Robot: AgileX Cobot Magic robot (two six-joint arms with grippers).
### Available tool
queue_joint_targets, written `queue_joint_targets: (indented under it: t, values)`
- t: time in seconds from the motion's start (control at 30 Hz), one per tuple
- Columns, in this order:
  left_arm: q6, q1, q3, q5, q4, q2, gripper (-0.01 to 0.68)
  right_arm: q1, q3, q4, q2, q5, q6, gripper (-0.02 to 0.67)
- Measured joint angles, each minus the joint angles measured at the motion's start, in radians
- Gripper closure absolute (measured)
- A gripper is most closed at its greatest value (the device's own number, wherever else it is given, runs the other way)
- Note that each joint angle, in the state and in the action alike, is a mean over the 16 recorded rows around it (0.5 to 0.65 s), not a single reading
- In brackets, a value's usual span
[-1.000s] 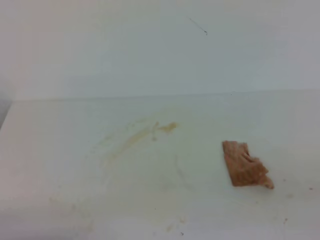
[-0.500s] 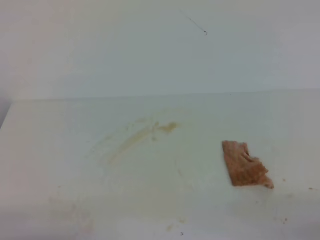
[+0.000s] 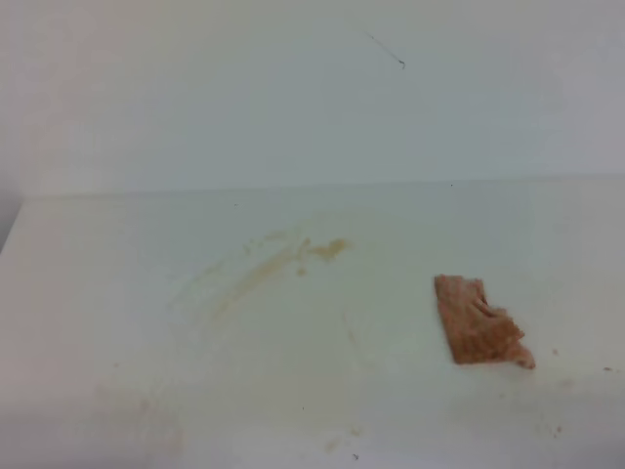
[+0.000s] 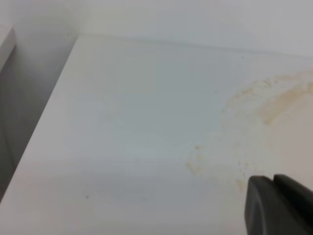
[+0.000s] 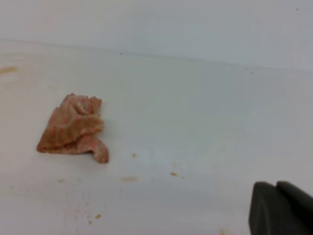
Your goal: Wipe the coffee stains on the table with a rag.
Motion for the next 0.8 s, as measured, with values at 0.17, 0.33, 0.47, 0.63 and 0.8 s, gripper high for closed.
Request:
queue_joint_targets:
  t: [0.17, 0.33, 0.47, 0.63, 0.8]
  values:
    - [0.000, 0.000, 0.000, 0.000, 0.000, -0.003, 0.675, 0.000, 0.000, 0.000, 0.000, -0.003, 0.000, 0.649]
    - [0.000, 0.000, 0.000, 0.000, 0.000, -0.003, 0.675, 0.000, 0.000, 0.000, 0.000, -0.003, 0.000, 0.649]
    - [0.000, 0.000, 0.002, 0.000, 0.000, -0.003, 0.675, 0.000, 0.000, 0.000, 0.000, -0.003, 0.000, 0.649]
    - [0.000, 0.000, 0.005, 0.000, 0.000, -0.003, 0.675, 0.000, 0.000, 0.000, 0.001, -0.003, 0.000, 0.649]
    - [0.000, 0.000, 0.007, 0.000, 0.000, -0.003, 0.675, 0.000, 0.000, 0.000, 0.001, -0.003, 0.000, 0.649]
